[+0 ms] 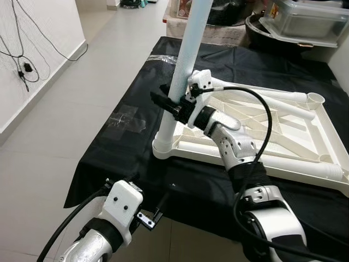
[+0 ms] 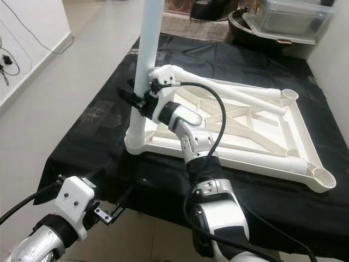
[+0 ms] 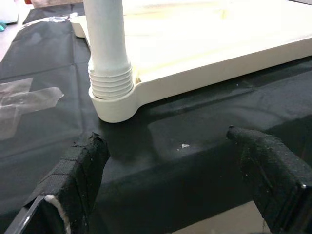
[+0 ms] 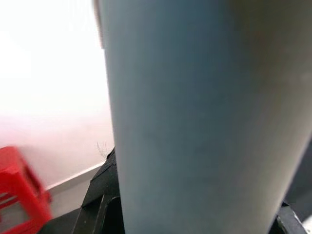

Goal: Building children table

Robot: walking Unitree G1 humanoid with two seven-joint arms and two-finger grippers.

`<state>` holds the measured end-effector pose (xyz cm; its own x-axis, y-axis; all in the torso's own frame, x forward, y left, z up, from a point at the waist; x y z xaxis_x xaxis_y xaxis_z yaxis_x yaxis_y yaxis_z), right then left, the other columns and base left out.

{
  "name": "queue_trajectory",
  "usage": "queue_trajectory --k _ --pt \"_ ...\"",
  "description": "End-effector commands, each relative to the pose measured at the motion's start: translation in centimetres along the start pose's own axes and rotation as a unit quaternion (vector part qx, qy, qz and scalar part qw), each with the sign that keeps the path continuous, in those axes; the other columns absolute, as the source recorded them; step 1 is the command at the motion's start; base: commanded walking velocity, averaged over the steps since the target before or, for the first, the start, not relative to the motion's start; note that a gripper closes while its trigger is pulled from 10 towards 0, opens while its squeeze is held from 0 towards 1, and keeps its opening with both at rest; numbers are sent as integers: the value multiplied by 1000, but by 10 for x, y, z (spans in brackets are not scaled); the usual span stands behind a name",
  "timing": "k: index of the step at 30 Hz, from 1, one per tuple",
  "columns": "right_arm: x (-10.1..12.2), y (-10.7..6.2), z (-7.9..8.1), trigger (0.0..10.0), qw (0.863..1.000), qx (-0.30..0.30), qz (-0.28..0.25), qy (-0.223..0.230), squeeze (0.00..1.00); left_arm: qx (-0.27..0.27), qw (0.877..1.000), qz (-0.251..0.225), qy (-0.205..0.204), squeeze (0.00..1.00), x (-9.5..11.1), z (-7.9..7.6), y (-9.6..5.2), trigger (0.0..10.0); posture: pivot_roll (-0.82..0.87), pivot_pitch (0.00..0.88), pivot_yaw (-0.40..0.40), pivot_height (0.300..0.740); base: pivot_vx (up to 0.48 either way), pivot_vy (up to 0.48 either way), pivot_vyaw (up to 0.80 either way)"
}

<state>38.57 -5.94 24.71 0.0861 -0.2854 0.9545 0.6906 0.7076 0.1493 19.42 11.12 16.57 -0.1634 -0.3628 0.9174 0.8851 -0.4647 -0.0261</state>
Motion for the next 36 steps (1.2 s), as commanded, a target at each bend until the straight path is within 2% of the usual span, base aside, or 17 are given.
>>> queue_trajectory --k 1,4,10,13,15,17,20,24,30,32,34,36 --pt "-60 -15 -20 10000 989 -87 108 47 0 -6 1000 7 -4 0 -4 -3 1 10000 142 185 -94 740 0 0 0" --pt "-58 -15 -20 10000 989 -100 96 52 0 -6 1000 6 -3 0 -3 -3 1 10000 142 183 -92 740 0 0 0" --pt "-58 -18 -9 10000 992 -79 91 35 0 -4 1000 7 0 0 -4 -1 2 10000 142 183 -94 740 0 0 0" --pt "-56 -21 -11 10000 988 -130 85 16 0 -3 1000 5 1 0 -4 0 4 10000 137 185 -89 740 0 0 0" --pt "-56 -21 -11 10000 988 -130 85 16 0 -3 1000 5 1 0 -4 0 4 10000 137 185 -89 740 0 0 0" --pt "-54 -21 -11 10000 983 -167 77 5 0 -3 1000 4 0 0 -4 0 5 10000 137 187 -91 740 0 0 0" --pt "-55 -21 -9 10000 979 -188 76 -13 0 -3 1000 3 0 0 -4 0 6 10000 137 189 -90 740 0 0 0" --pt "-56 -21 -8 10000 978 -193 77 -17 0 -3 1000 3 0 0 -4 0 6 10000 137 189 -90 740 0 0 0" --pt "-62 -22 -2 10000 976 -186 103 -56 0 -2 1000 3 1 0 -4 1 6 10000 138 189 -94 740 0 0 0" --pt "-62 -22 -3 10000 973 -193 107 -67 0 -2 1000 3 1 0 -4 1 6 10000 138 188 -95 740 0 0 0" --pt "-58 -24 -10 10000 965 -225 107 -83 0 -1 1000 3 1 0 -5 1 6 10000 137 191 -96 740 0 0 0" --pt "-56 -24 -12 10000 962 -243 100 -79 0 0 1000 3 1 0 -5 1 6 10000 135 191 -95 740 0 0 0"
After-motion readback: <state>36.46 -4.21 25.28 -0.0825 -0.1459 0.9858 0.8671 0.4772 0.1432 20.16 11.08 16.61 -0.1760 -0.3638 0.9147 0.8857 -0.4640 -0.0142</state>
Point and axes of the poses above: a point about 5 cm out from each wrist's last joint towards the gripper, its own y axis pointing out of the wrist towards the gripper, its own x axis along the axis of the wrist's last joint, z = x × y, the point moved 1 cm from there along y, pointing out of the wrist towards the gripper, and after that the axes turned 14 degrees about y, right-handed, at the moved point
